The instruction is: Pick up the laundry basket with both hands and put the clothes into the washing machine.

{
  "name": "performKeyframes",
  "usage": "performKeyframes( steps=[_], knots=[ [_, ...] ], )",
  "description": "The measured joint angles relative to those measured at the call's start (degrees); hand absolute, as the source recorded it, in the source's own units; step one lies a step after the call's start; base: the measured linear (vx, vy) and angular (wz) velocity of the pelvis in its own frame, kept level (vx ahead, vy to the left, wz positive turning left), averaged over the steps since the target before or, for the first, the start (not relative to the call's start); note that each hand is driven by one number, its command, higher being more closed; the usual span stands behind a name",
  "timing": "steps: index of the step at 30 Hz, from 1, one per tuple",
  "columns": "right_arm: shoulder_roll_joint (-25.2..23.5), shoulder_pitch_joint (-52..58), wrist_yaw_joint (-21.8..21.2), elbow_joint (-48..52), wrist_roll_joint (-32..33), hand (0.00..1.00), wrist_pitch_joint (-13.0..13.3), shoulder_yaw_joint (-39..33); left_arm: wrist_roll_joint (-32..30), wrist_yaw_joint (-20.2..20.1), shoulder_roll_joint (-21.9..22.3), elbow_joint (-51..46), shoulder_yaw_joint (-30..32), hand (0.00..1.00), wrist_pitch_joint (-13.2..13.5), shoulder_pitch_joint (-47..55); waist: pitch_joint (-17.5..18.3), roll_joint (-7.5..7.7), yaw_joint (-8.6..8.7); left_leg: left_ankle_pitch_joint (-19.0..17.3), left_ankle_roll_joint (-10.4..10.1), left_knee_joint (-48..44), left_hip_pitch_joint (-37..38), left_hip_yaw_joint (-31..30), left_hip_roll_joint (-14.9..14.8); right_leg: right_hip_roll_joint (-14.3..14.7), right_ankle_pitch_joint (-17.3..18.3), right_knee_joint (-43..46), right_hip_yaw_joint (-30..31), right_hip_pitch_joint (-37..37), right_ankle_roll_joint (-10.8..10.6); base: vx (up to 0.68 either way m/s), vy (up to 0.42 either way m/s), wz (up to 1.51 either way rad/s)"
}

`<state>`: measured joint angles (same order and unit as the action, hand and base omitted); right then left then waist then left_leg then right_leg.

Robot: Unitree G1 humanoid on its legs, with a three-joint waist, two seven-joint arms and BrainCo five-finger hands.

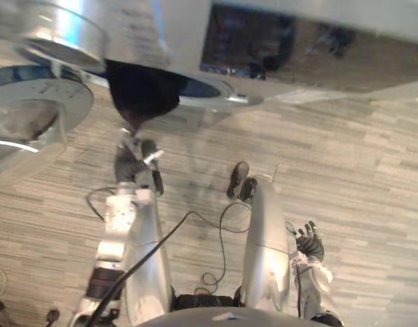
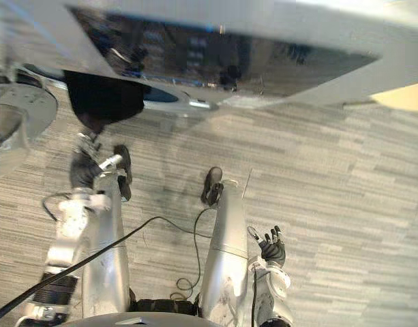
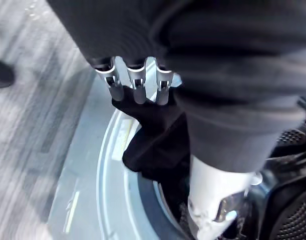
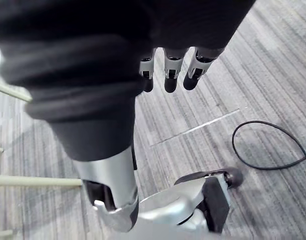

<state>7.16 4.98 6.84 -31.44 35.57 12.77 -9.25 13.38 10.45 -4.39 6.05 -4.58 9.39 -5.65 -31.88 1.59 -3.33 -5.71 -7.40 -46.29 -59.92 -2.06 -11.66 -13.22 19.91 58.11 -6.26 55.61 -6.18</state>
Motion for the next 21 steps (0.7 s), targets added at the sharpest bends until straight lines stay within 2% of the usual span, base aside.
performKeyframes(
  steps=[4,5,7,8,9,11,13,17,21],
  knots=[
    [0.0,-1.3,0.0,-3.5,0.0,0.00,-0.6,0.9,-0.9,-1.4,2.7,14.7,0.2,0.00,-0.9,0.0,0.7,-0.05,-0.10,1.2,0.1,6.2,9.9,0.3,1.2,-0.9,-0.6,-5.7,-2.1,-10.5,-0.3,0.08,-0.024,0.23],
    [-0.1,-1.4,0.0,-4.6,-0.2,0.00,-0.9,1.4,-3.1,-1.4,2.9,18.9,1.2,0.00,-1.4,-0.2,1.4,0.02,-0.11,1.6,0.0,8.5,13.7,0.6,1.3,-1.0,-1.1,-8.0,-2.7,-14.4,-0.5,0.13,-0.016,0.12],
    [-1.3,-1.2,-0.1,-7.0,-2.0,0.00,-1.5,1.8,-5.9,-1.8,3.8,26.2,4.8,0.00,-1.9,-0.3,4.8,0.04,0.00,2.2,-0.5,11.5,18.5,0.9,1.6,-1.2,-1.6,-11.2,-3.7,-19.6,-0.7,0.14,-0.015,0.12],
    [-2.6,-0.8,-0.1,-8.8,-2.3,0.00,-1.9,1.7,-7.9,-1.5,4.5,31.3,8.6,0.00,-2.3,-0.2,7.5,0.13,-0.01,2.3,-0.5,13.4,21.7,1.2,1.8,-1.3,-1.7,-13.1,-4.0,-22.8,-0.9,0.12,-0.022,0.09],
    [-2.7,-0.7,-0.1,-9.7,-2.5,0.00,-1.9,1.7,-8.8,-0.9,4.8,33.5,10.7,0.00,-2.7,-0.2,8.6,0.15,-0.04,2.3,-0.5,14.3,23.5,1.5,1.9,-1.4,-1.8,-14.1,-4.1,-24.5,-1.0,0.14,-0.027,0.03],
    [-3.4,-0.2,-0.3,-12.4,-4.6,0.00,-2.7,1.8,-9.7,0.1,4.9,41.2,18.3,0.00,-4.1,1.6,13.1,-0.03,0.21,2.3,-0.5,18.1,30.3,2.7,2.0,-1.3,-2.5,-18.6,-4.7,-31.1,-1.5,0.14,-0.011,-0.05],
    [-4.4,1.1,-0.5,-13.6,-5.5,0.00,-3.6,1.0,-9.3,0.1,4.3,46.1,22.0,0.00,-5.2,4.3,16.7,-0.19,0.32,2.5,-0.4,21.9,35.3,3.3,2.2,-1.4,-3.2,-22.9,-5.7,-36.3,-1.8,0.13,-0.004,0.04],
    [-5.8,2.8,-0.9,-17.6,-9.1,0.00,-4.9,-2.6,-9.2,-0.9,4.3,49.2,24.6,0.00,-5.6,8.0,23.8,-0.15,0.37,5.2,-0.3,31.7,43.1,3.8,2.8,-1.1,-6.0,-32.9,-8.4,-44.9,-2.1,0.14,0.008,0.14],
    [-6.2,2.5,-2.6,-25.0,-12.0,0.00,-6.1,-7.0,-10.6,-1.4,4.1,53.0,22.2,0.00,-5.6,9.4,29.6,0.03,1.04,10.3,-0.2,43.6,51.9,4.1,4.4,-0.5,-9.5,-42.5,-10.3,-52.6,-3.4,0.16,0.012,0.09]
  ],
)
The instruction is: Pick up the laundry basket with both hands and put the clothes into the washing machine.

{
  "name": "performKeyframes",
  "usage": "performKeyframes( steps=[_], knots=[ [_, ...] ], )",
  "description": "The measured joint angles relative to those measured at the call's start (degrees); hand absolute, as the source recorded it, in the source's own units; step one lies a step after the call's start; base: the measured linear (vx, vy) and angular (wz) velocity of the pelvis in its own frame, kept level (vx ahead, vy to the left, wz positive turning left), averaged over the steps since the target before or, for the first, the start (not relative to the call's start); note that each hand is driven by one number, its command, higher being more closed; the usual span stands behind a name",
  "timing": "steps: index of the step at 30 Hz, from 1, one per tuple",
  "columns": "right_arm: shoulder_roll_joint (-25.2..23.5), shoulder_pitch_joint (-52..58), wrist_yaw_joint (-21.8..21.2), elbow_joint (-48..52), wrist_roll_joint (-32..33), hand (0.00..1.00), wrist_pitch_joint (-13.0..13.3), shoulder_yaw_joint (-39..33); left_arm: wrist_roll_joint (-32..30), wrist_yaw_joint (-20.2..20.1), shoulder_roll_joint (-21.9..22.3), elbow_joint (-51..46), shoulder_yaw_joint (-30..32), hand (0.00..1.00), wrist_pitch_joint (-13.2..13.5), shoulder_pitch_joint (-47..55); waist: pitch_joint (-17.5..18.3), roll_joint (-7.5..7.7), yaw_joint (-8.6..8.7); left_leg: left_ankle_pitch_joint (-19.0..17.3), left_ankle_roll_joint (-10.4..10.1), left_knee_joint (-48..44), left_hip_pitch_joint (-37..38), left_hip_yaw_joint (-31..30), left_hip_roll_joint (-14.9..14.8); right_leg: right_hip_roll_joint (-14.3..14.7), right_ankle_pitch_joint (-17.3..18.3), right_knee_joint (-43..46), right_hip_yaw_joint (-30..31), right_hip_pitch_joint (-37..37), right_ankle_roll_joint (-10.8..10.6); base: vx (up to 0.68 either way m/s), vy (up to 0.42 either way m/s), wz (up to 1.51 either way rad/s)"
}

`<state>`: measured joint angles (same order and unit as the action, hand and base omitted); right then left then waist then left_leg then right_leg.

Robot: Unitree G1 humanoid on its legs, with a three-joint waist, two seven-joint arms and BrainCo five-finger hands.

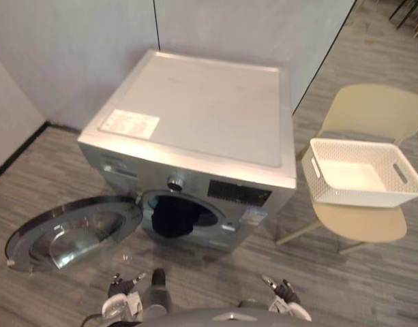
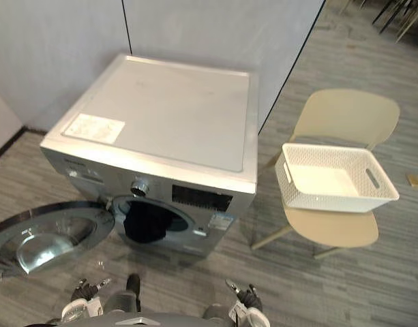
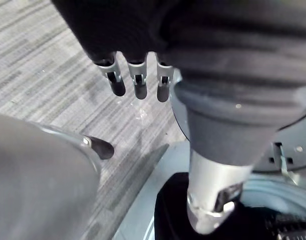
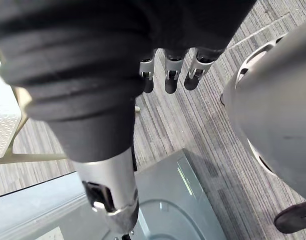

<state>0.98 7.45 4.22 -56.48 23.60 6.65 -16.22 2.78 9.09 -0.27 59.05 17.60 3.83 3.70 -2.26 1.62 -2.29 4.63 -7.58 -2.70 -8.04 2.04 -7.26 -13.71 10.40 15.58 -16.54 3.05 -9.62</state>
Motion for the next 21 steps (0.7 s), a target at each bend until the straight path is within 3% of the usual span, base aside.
performKeyframes(
  steps=[6,14,17,18,19,21],
  knots=[
    [0.7,-1.4,-0.1,-5.4,-2.0,0.00,-1.0,1.0,-0.9,-1.2,-2.2,2.0,-9.5,0.00,0.3,-0.3,1.6,0.23,0.95,2.0,0.0,5.3,4.6,-1.1,0.4,1.7,-4.2,-9.6,-1.6,-7.0,-0.6,0.09,0.007,0.07],
    [2.0,-2.5,-0.5,-7.5,-3.7,0.00,-0.9,5.4,-2.2,-3.2,-3.3,4.5,-13.0,0.00,0.8,-0.6,1.5,0.29,2.29,2.6,0.0,7.1,7.0,-1.2,0.4,2.1,-4.0,-10.6,-1.5,-8.8,0.0,-0.01,-0.003,0.00],
    [2.0,-4.0,-0.5,-7.4,-3.7,0.00,-0.7,5.5,-2.7,-3.5,-4.3,4.5,-14.8,0.00,0.8,-2.5,-1.3,0.26,3.11,1.8,-0.4,5.0,4.7,-1.9,0.3,2.2,-4.2,-9.8,-1.4,-7.3,0.3,-0.09,0.010,0.04],
    [2.1,-5.7,-0.5,-7.4,-3.7,0.00,-0.7,5.4,-3.0,-3.5,-4.9,4.3,-15.2,0.00,0.8,-4.6,-3.8,1.24,3.24,0.6,-0.5,1.1,1.6,-2.5,0.0,2.3,-4.2,-8.4,-1.3,-5.6,0.6,-0.14,0.016,0.05],
    [2.2,-6.6,-0.5,-7.4,-3.7,0.00,-0.7,5.5,-3.0,-3.5,-5.3,4.2,-15.5,0.00,0.8,-5.9,-5.7,0.95,3.27,0.0,-0.6,-0.9,-0.1,-2.8,-0.3,2.5,-4.3,-7.6,-1.2,-4.5,0.8,-0.20,0.023,-0.06],
    [2.4,-11.2,-0.3,-6.2,-3.7,0.00,-0.7,7.4,-3.0,-3.0,-7.4,1.7,-15.5,0.00,0.8,-10.4,-13.2,2.17,2.65,-1.2,-0.4,-5.9,-5.9,-2.6,-1.7,3.1,-4.1,-3.2,0.8,2.0,1.5,-0.27,0.019,-0.32]
  ],
)
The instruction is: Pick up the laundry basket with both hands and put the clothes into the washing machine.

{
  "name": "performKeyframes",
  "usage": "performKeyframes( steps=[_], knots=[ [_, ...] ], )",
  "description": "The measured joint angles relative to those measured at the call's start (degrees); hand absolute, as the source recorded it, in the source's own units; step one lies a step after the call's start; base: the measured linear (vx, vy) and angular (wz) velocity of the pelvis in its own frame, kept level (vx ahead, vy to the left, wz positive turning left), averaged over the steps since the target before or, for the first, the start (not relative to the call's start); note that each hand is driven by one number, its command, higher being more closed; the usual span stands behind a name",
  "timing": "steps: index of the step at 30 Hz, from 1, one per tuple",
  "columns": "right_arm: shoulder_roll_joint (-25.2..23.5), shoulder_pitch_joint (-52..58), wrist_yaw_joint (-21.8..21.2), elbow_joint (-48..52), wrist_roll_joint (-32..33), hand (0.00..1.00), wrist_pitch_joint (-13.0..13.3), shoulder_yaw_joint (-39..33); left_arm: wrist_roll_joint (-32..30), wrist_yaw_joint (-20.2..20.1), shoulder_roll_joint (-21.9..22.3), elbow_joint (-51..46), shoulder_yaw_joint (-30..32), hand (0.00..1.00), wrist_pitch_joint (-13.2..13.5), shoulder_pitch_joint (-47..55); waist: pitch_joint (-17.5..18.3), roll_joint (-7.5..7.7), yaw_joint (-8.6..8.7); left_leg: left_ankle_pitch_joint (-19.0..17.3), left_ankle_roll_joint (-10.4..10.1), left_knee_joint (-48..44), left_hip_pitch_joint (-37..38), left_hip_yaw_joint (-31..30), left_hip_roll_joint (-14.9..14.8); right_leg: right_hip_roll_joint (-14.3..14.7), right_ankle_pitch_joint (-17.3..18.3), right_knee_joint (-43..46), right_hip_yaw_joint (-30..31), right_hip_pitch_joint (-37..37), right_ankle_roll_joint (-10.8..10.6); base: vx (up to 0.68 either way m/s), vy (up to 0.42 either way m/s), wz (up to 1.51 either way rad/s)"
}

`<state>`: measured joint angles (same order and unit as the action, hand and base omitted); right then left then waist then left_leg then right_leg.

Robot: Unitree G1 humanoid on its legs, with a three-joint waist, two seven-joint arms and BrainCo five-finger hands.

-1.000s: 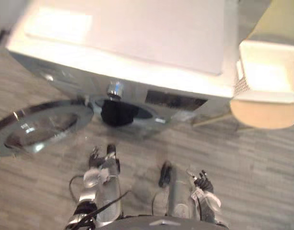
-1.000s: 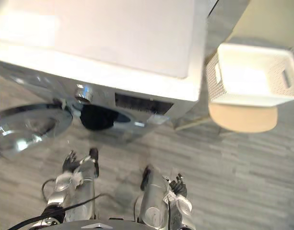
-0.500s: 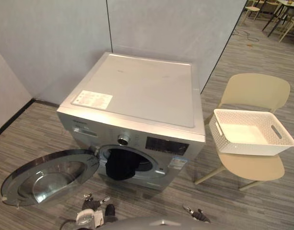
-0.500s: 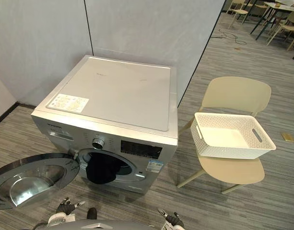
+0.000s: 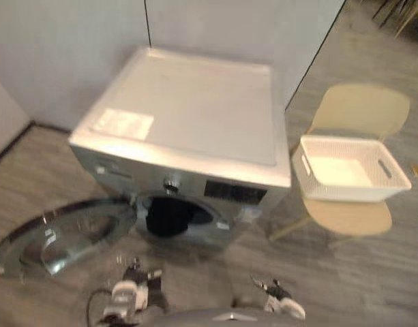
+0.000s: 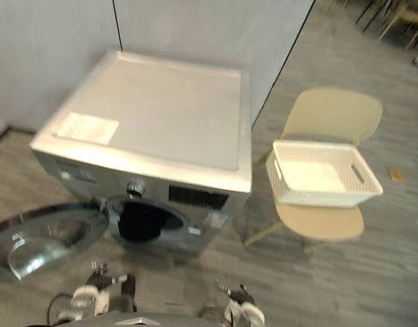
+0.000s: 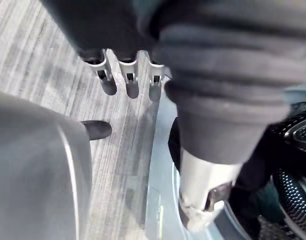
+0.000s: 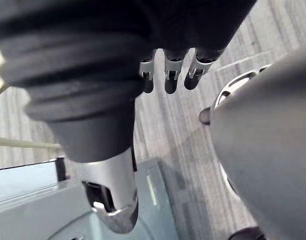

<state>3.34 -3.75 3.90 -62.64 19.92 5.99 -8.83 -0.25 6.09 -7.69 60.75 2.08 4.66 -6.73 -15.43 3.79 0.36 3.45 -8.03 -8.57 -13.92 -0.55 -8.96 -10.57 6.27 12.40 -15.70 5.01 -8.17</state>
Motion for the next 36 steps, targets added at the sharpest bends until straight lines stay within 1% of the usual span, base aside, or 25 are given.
performKeyframes(
  steps=[1,2,3,6,8,9,10,12,14,15,16,17,18,19,20,23,24,26,29,31,32,36],
  knots=[
    [-0.2,-1.0,0.1,1.1,0.0,0.00,0.0,1.1,0.0,0.5,-0.3,-0.4,-0.1,0.00,0.0,-1.2,-1.4,0.53,-0.27,0.0,0.0,-0.7,-1.5,0.4,-0.3,0.1,0.1,1.1,0.6,2.0,0.1,-0.25,0.002,-0.46],
    [-0.7,-1.9,0.3,3.3,0.0,0.00,0.1,3.0,0.1,1.6,-1.0,-1.6,-0.2,0.00,0.0,-3.6,-3.7,1.77,-0.80,0.1,-0.1,-1.5,-4.4,1.0,-0.7,0.2,0.2,2.9,1.5,5.9,0.2,-0.18,-0.001,-0.37],
    [-0.7,-2.9,0.4,5.4,0.0,0.00,0.1,5.5,0.2,2.8,-1.3,-2.4,-0.4,0.00,0.0,-6.3,-5.6,2.55,-1.39,0.3,-0.2,-2.2,-6.6,1.0,-0.7,0.2,0.0,4.0,2.4,8.5,0.3,-0.14,-0.003,-0.32],
    [-0.9,-6.3,0.5,8.1,0.0,0.00,0.5,10.3,1.9,4.9,-0.2,-4.3,-1.3,0.00,0.5,-11.3,-7.9,2.83,-2.03,1.5,0.1,-2.2,-10.4,0.9,-0.6,-0.1,-0.9,4.8,2.4,12.6,0.5,-0.04,0.006,-0.05],
    [-1.9,-11.6,2.0,8.1,0.0,0.00,1.2,13.1,2.5,6.4,0.8,-5.6,-1.9,0.00,1.2,-14.2,-9.6,2.77,-2.34,2.2,0.1,-2.1,-11.9,0.3,-0.4,-0.3,-1.2,5.1,1.9,14.0,0.1,0.01,-0.003,0.11],
    [-2.6,-15.1,2.8,8.0,0.0,0.00,1.8,14.6,2.7,7.1,1.1,-6.0,-2.3,0.00,1.7,-15.2,-10.2,2.62,-2.47,2.9,0.3,-1.7,-13.2,-0.8,0.0,-0.5,-1.2,5.6,1.1,14.9,0.0,0.02,-0.014,0.26],
    [-2.8,-16.3,2.9,7.9,0.0,0.00,2.0,15.2,2.8,7.4,1.6,-6.1,-2.3,0.00,2.0,-15.7,-10.4,2.44,-2.47,3.3,0.4,-1.3,-13.8,-1.4,0.1,-0.6,-1.2,6.0,0.5,15.3,0.0,0.04,-0.017,0.45],
    [-3.1,-21.3,3.4,7.6,0.0,0.00,2.7,17.0,3.5,8.0,3.1,-5.8,-2.4,0.00,2.1,-16.9,-11.2,2.10,-3.02,4.7,0.5,0.1,-15.5,-3.5,1.0,-1.3,-0.6,6.8,-1.7,16.4,-0.1,0.05,-0.016,0.55],
    [-3.3,-26.7,4.5,6.2,0.1,0.00,3.5,18.4,3.7,8.7,4.0,-4.7,-2.8,0.00,2.0,-17.6,-12.1,1.55,-4.42,5.7,0.4,0.7,-17.4,-6.0,2.0,-2.2,0.7,8.3,-4.1,17.2,-0.1,0.06,-0.021,0.66],
    [-3.2,-29.7,5.0,4.3,0.1,0.00,3.9,19.2,3.7,8.9,4.4,-3.9,-2.8,0.00,2.0,-17.7,-12.5,1.15,-5.47,6.0,0.3,0.9,-18.3,-7.5,2.5,-2.6,1.6,9.2,-5.2,17.5,-0.1,0.08,-0.025,0.66],
    [-3.3,-32.7,5.0,2.4,0.5,0.00,3.9,19.3,3.7,9.6,4.4,-3.5,-2.7,0.00,1.9,-17.6,-12.9,0.85,-6.62,6.0,0.2,0.9,-19.0,-8.3,3.1,-3.2,2.5,10.4,-6.2,18.0,-0.2,0.07,-0.030,0.55],
    [-3.3,-34.0,5.1,1.7,0.7,0.00,3.9,19.3,3.7,10.0,4.4,-3.5,-2.4,0.00,1.9,-17.6,-13.1,0.62,-7.11,6.1,0.1,0.8,-19.6,-9.0,3.4,-3.5,3.0,11.1,-6.9,18.5,-0.1,0.04,-0.023,0.51],
    [-3.3,-36.8,5.1,0.5,1.4,0.00,3.9,19.3,3.7,10.4,4.3,-3.5,-1.7,0.00,1.9,-17.7,-13.4,0.05,-8.22,6.2,0.1,0.7,-21.0,-10.1,3.9,-4.2,4.0,12.5,-7.7,19.5,-0.2,0.02,-0.018,0.47],
    [-3.2,-38.7,5.1,0.5,3.0,0.00,4.0,19.1,3.7,10.7,4.3,-3.8,-0.9,0.00,1.9,-17.8,-13.7,-0.47,-8.43,6.5,-0.1,0.6,-22.4,-10.9,4.3,-4.6,4.6,13.5,-8.6,20.5,-0.1,0.01,-0.018,0.54],
    [-3.3,-40.9,5.1,0.6,4.8,0.00,4.3,18.9,3.8,11.0,4.4,-4.0,0.4,0.00,1.9,-17.9,-13.9,-0.81,-9.12,6.7,-0.2,0.3,-24.5,-11.9,4.7,-5.2,5.4,15.0,-9.5,22.4,-0.1,0.00,-0.014,0.41],
    [-3.4,-43.8,5.0,1.0,9.2,0.00,4.9,18.9,4.7,11.1,5.3,-4.4,3.0,0.00,1.7,-18.5,-14.2,-1.18,-10.15,6.3,-0.4,-2.3,-29.2,-13.3,5.6,-6.3,7.0,18.0,-10.8,25.7,-0.1,0.00,0.006,0.35],
    [-3.4,-44.3,5.0,1.2,11.9,0.00,5.1,18.8,5.0,11.2,6.3,-5.7,4.6,0.00,1.5,-18.5,-14.3,-1.35,-10.63,5.2,-0.4,-4.8,-31.6,-14.0,6.3,-7.1,7.9,20.0,-11.7,26.9,0.0,0.01,0.019,0.30],
    [-3.4,-44.3,5.0,1.2,13.9,0.00,5.1,18.8,5.2,11.2,7.6,-7.5,5.5,0.00,1.5,-18.4,-14.3,-1.45,-11.46,3.6,-0.2,-8.4,-34.2,-14.6,7.1,-7.8,9.1,22.4,-11.9,28.4,0.1,0.01,0.032,0.22],
    [-3.5,-45.1,5.0,1.9,15.9,0.00,5.1,18.8,5.2,11.3,8.9,-10.5,6.0,0.00,1.7,-18.4,-14.4,-1.55,-11.87,1.7,-0.3,-13.2,-38.1,-15.1,7.7,-8.7,10.8,25.8,-12.0,31.0,0.4,-0.01,0.018,0.06],
    [-3.1,-45.5,5.1,2.9,17.6,0.00,5.2,18.0,5.2,11.3,9.9,-13.4,6.4,0.00,2.0,-18.4,-14.4,-1.56,-11.83,0.6,0.1,-16.3,-41.8,-15.5,8.4,-9.7,12.2,29.1,-12.0,34.3,0.5,-0.04,0.020,0.09],
    [-2.9,-45.9,5.3,3.1,18.4,0.00,5.2,17.4,5.3,11.4,10.0,-15.1,6.7,0.00,2.2,-18.4,-14.4,-1.61,-11.90,-0.1,-0.2,-17.7,-43.9,-15.6,8.6,-10.3,13.1,30.9,-12.1,36.1,0.6,-0.04,0.006,0.12],
    [-1.7,-48.2,6.2,3.1,19.2,0.00,5.1,16.7,7.0,12.4,10.6,-18.8,6.6,0.00,2.5,-18.0,-14.5,-1.78,-12.41,-0.1,0.0,-20.5,-48.1,-15.9,9.3,-11.7,14.9,35.2,-12.3,39.9,0.9,0.00,-0.006,0.14]
  ],
)
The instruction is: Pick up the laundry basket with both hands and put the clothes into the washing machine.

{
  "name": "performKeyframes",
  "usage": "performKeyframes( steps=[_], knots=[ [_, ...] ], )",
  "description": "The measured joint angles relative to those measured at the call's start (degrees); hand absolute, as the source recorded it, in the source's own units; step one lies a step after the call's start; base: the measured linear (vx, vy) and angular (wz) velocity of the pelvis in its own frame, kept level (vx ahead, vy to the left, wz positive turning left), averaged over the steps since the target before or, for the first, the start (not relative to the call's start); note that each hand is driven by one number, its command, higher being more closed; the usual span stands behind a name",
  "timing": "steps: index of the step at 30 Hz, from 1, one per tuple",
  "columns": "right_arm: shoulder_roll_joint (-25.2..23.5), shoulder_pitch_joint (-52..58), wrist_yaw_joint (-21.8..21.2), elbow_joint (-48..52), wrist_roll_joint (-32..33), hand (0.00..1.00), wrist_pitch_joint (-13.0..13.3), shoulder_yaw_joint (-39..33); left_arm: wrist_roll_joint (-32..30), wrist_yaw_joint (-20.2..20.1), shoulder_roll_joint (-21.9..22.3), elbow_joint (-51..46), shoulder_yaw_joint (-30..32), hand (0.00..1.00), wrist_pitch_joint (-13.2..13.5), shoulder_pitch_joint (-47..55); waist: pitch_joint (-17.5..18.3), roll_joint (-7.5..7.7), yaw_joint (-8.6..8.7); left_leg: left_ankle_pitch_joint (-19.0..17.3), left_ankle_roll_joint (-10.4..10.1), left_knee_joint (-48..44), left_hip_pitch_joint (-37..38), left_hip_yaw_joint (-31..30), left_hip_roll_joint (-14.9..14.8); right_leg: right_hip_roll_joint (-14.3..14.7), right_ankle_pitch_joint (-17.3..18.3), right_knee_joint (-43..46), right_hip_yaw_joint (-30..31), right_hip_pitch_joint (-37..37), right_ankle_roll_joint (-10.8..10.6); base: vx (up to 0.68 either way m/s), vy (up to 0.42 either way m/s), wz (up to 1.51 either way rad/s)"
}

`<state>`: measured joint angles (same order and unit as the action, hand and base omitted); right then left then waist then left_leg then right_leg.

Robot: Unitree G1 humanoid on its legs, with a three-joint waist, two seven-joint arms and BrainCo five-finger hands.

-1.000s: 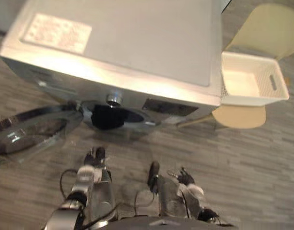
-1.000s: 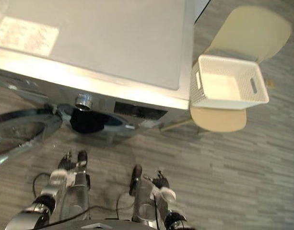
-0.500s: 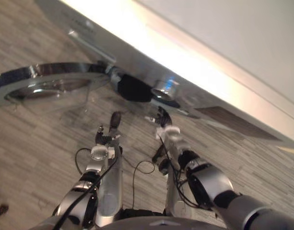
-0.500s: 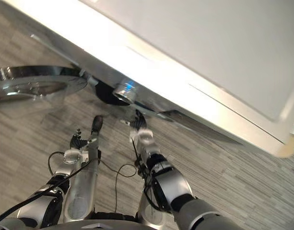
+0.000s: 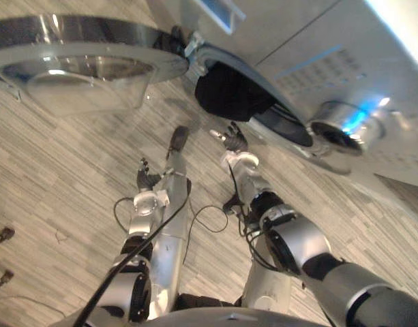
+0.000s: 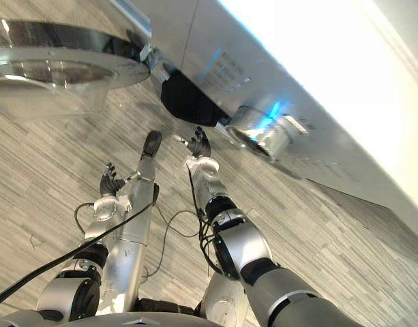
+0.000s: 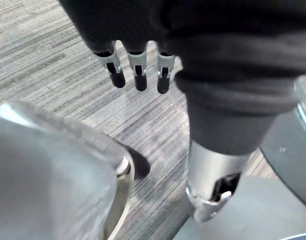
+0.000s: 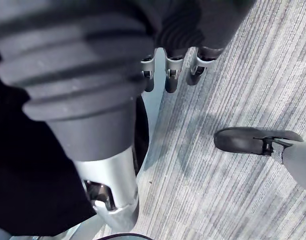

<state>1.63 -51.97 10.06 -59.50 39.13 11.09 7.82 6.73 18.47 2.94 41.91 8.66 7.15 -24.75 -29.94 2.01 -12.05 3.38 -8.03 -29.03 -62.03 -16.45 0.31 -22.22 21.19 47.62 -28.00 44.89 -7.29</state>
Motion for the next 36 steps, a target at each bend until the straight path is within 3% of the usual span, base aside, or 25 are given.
performKeyframes(
  steps=[9,13,14,19,27,31,36],
  knots=[
    [9.3,-8.7,4.1,0.1,3.4,0.00,-0.2,0.9,2.1,0.4,1.1,-7.7,-3.3,0.00,1.6,2.5,0.0,-0.05,-1.00,-0.5,-0.2,-4.6,-7.6,-0.7,3.2,-3.9,2.4,7.0,0.2,7.1,-0.7,0.01,0.032,0.13],
    [9.3,-9.3,5.5,2.7,6.9,0.00,-0.6,0.3,2.2,0.8,1.0,-8.4,-3.2,0.00,1.6,2.9,0.0,-0.05,-1.32,-0.6,-0.6,-4.8,-7.9,-0.7,3.4,-4.5,2.5,7.5,0.2,7.4,-0.8,0.02,0.064,0.03],
    [9.3,-9.3,5.7,4.0,8.0,1.00,-1.1,-0.2,2.4,0.8,1.0,-9.0,-3.2,0.00,1.7,3.2,0.0,-0.05,-1.45,-0.6,-0.5,-4.7,-8.0,-0.6,3.3,-4.5,2.5,7.6,0.3,7.6,-0.8,0.01,0.066,-0.01],
    [9.1,-9.5,10.1,7.1,7.7,1.00,-1.3,-2.5,4.4,1.2,0.5,-10.5,-2.6,0.00,1.7,3.9,0.1,-0.20,-1.42,0.7,0.4,-4.8,-10.0,1.7,2.1,-4.9,2.5,8.8,1.2,10.1,-0.7,0.00,0.052,-0.02],
    [9.0,-11.0,12.0,8.8,6.3,1.00,-1.9,-5.9,5.4,2.5,0.2,-10.3,-2.5,0.00,1.8,3.9,0.1,-0.20,-1.11,1.6,0.3,-4.4,-10.4,2.2,2.0,-5.4,2.1,9.5,2.0,11.3,-0.4,-0.01,0.053,-0.01],
    [8.9,-10.6,12.6,23.0,4.7,1.00,3.3,-10.2,5.5,2.9,-1.1,-9.5,-1.6,0.00,1.8,4.0,0.1,-0.20,0.08,1.9,0.9,-3.9,-10.3,4.8,0.2,-5.0,1.7,9.2,2.5,11.4,-0.5,-0.02,0.043,-0.09],
    [3.9,-1.2,14.4,42.5,0.9,1.00,8.6,-13.1,5.4,4.4,-2.5,-8.7,-0.7,0.00,1.8,4.2,0.1,-0.17,1.65,2.7,1.4,-3.0,-9.5,6.1,-1.1,-3.4,0.7,6.9,3.0,11.1,-0.6,0.01,0.024,-0.13]
  ],
)
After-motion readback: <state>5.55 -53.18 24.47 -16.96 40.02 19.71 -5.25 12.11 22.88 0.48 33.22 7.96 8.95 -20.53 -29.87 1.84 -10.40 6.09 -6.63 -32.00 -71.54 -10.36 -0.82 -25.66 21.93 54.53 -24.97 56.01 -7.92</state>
